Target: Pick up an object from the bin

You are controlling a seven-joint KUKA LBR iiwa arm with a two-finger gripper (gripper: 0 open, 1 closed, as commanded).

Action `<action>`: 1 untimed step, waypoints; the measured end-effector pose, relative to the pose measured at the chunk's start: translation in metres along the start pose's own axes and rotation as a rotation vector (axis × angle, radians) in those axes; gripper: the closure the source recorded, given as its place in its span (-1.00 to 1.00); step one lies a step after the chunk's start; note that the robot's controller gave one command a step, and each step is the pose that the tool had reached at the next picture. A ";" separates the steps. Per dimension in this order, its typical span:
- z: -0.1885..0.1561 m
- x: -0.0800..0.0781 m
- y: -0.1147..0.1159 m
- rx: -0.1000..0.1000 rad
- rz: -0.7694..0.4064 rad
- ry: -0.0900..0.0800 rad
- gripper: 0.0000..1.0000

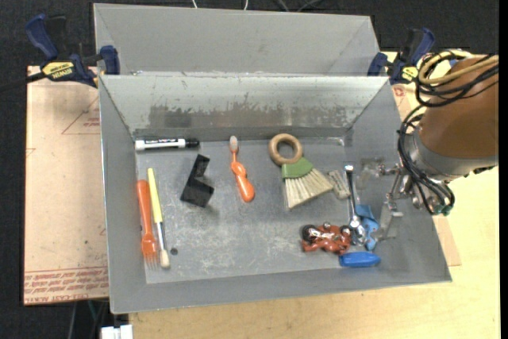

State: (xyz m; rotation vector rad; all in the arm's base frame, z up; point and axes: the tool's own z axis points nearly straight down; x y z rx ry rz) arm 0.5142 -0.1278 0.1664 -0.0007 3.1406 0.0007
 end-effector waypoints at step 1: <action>0.091 0.022 0.040 -0.001 0.093 -0.002 -1.00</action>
Offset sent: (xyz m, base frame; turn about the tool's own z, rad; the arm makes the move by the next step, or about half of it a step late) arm -0.0225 0.0582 -0.0362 0.0691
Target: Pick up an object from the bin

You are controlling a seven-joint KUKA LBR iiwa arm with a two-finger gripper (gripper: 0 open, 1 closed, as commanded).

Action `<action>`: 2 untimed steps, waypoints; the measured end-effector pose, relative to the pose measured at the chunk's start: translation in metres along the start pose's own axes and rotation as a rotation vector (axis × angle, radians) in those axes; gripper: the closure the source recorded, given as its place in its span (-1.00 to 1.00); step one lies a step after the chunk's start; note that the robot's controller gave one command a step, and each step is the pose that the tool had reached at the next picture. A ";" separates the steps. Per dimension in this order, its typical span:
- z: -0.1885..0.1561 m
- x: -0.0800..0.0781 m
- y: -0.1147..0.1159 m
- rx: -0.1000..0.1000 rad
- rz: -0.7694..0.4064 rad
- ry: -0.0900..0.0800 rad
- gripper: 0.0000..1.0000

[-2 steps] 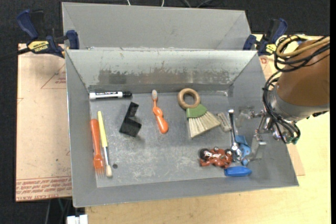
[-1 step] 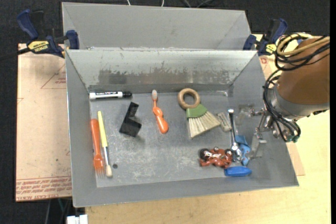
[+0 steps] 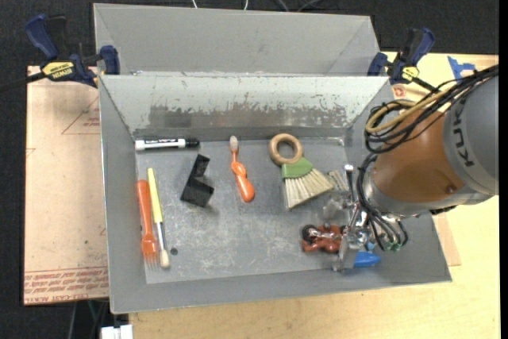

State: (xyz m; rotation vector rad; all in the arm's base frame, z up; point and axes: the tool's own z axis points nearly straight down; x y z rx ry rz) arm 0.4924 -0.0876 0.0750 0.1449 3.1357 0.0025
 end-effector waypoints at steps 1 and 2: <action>-0.048 0.003 0.017 0.003 -0.023 -0.008 -1.00; -0.041 0.007 0.021 0.001 0.002 -0.006 -1.00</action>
Offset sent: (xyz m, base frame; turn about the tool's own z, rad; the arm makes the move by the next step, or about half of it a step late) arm -0.0089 0.0235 0.0250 0.0171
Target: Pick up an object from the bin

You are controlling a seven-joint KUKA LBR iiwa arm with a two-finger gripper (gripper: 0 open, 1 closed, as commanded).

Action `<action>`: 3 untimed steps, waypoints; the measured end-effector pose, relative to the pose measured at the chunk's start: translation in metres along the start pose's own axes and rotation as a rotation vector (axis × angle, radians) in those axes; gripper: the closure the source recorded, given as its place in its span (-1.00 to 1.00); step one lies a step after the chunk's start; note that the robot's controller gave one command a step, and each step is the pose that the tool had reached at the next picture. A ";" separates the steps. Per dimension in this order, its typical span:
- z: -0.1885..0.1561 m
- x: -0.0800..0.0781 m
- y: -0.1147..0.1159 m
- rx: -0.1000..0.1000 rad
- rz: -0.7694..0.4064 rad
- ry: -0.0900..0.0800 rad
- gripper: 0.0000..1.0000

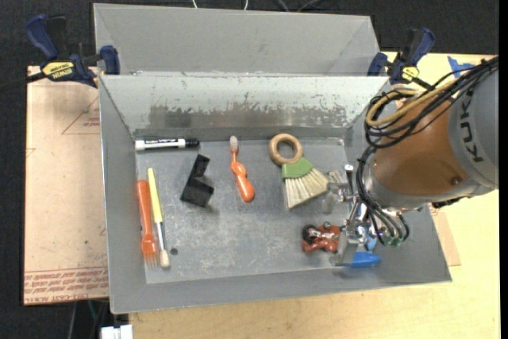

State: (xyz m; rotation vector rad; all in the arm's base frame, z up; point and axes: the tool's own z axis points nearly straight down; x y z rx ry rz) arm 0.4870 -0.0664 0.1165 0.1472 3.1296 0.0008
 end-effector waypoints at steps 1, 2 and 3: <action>0.048 -0.018 -0.023 0.000 0.124 -0.009 -1.00; 0.047 -0.004 -0.005 -0.003 0.105 -0.006 1.00; 0.047 -0.004 -0.005 -0.003 0.105 -0.006 1.00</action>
Offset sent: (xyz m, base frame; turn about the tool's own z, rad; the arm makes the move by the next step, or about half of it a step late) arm 0.0040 -0.0059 -0.0465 0.1074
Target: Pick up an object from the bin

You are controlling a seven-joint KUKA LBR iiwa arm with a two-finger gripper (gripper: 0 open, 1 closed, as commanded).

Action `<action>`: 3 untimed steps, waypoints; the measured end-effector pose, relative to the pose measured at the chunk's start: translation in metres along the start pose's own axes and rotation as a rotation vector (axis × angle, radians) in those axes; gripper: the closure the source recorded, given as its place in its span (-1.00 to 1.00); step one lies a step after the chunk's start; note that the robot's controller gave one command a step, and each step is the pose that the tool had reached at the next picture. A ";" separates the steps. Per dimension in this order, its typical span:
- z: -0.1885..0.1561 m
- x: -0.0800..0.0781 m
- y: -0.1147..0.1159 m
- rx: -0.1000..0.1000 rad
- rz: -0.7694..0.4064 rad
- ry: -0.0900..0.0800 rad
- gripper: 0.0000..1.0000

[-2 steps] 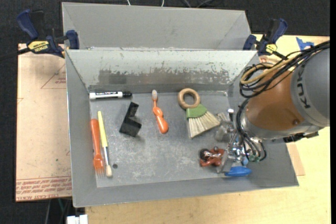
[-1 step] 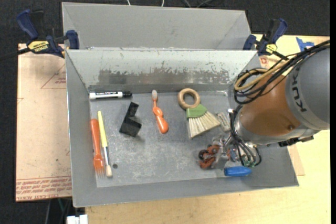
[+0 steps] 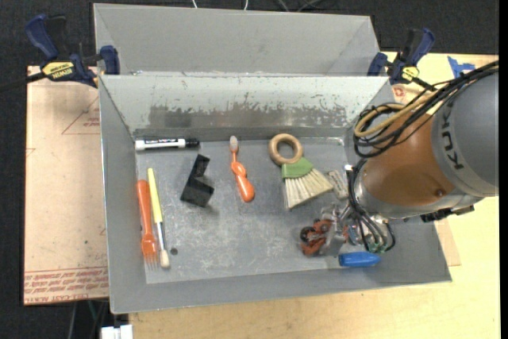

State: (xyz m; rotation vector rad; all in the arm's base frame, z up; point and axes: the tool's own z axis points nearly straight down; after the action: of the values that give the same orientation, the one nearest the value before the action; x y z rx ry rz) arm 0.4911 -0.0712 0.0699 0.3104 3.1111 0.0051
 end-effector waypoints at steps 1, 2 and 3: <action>-0.012 0.000 0.000 0.000 -0.001 0.000 1.00; -0.032 0.000 0.001 -0.001 -0.001 0.001 1.00; -0.069 0.000 0.001 -0.001 -0.002 0.002 1.00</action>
Offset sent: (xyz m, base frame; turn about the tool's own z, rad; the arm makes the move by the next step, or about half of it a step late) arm -0.0005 0.0002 0.0324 -0.0002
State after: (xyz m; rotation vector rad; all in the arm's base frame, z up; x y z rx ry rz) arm 0.4905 -0.0706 0.1392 0.3071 3.1137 0.0077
